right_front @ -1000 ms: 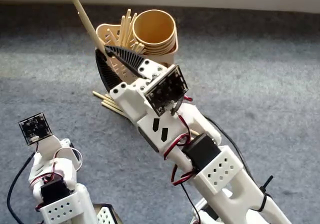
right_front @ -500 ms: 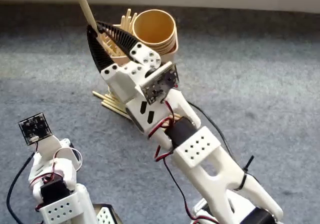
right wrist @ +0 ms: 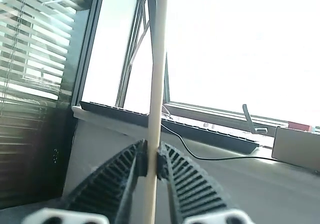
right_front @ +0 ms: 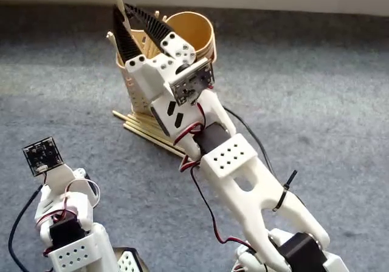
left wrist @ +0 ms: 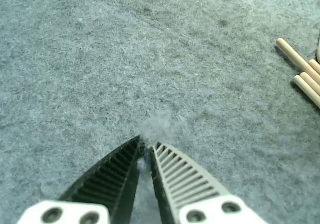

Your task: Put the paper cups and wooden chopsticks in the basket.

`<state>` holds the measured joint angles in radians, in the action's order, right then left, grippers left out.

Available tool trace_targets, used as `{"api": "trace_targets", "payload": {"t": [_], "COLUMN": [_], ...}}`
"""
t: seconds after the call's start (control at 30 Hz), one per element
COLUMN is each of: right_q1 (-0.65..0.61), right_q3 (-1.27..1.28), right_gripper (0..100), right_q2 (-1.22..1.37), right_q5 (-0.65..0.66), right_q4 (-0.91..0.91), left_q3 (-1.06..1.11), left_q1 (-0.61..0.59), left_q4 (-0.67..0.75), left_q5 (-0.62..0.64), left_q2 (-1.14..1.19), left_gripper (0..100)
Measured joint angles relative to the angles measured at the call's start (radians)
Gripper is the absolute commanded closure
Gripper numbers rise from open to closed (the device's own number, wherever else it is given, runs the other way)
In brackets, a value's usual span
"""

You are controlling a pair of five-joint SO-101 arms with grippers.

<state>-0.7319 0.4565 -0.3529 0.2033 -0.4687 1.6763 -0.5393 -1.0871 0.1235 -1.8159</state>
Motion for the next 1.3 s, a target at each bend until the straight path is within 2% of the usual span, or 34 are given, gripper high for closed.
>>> {"api": "trace_targets", "payload": {"t": [0.17,0.37,0.7,0.87,1.3], "right_q1": [0.0,0.0,0.006,0.009,0.023], "right_q3": [-0.018,-0.018,-0.017,0.021,0.06], "right_gripper": [99.3,99.3,98.5,89.6,92.3], "right_q2": [0.017,0.141,0.195,0.196,0.095], "right_q5": [0.006,0.124,0.135,0.055,-0.04], "right_q4": [0.0,0.0,0.0,0.0,0.121], "left_q3": [0.0,0.0,0.0,0.0,0.0], "left_q1": [0.0,0.0,0.0,0.0,0.0], "left_q4": [0.0,0.0,0.0,0.0,0.0], "left_q5": [0.0,0.0,0.0,0.0,0.0], "left_q2": [0.0,0.0,0.0,0.0,0.0], "left_gripper": [99,99,99,99,99]}}
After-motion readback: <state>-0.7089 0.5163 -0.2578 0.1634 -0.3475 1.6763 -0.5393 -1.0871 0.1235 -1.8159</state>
